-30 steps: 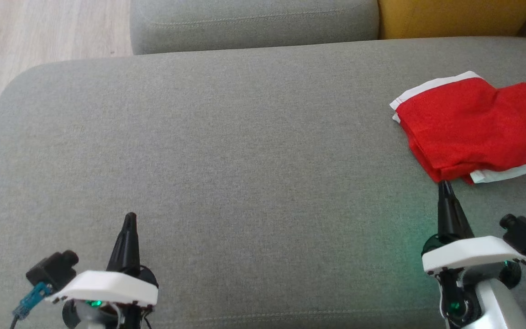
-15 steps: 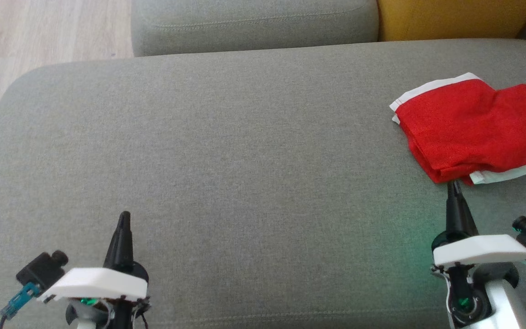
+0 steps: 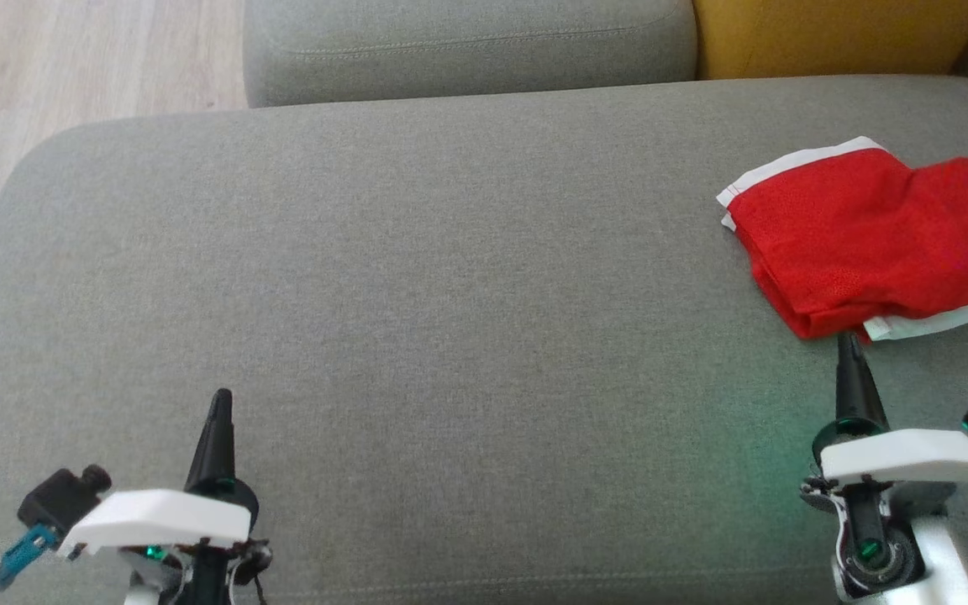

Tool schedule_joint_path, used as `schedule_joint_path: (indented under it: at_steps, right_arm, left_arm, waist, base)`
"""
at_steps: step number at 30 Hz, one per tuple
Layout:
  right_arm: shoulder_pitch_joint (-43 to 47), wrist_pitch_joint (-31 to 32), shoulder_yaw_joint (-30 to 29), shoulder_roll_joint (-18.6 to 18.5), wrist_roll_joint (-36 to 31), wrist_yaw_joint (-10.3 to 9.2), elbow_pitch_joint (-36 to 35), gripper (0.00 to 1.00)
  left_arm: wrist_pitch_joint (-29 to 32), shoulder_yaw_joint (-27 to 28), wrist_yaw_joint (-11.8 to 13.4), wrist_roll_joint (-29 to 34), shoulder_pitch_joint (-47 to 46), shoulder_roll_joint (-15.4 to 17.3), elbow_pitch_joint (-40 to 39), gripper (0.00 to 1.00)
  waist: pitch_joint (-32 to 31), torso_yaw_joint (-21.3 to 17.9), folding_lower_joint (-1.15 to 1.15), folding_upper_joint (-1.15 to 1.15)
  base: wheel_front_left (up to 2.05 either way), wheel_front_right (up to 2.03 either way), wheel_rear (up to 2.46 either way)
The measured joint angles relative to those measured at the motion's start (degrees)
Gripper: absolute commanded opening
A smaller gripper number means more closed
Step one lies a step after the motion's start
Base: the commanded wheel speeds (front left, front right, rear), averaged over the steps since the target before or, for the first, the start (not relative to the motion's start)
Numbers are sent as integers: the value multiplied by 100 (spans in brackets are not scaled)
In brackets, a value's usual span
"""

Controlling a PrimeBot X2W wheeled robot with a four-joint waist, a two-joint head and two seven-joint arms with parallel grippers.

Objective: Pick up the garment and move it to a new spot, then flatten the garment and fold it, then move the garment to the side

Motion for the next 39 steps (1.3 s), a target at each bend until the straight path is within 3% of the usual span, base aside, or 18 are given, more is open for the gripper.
schedule_joint_path:
  at_steps: [39]
  right_arm:
    - [94,634,-388,2,2487,-1,-198,0]
  left_arm:
    - [627,474,-213,-2230,-196,8,157,0]
  waist:
    - [-95,15,0,0]
  base:
    - [0,0,0]
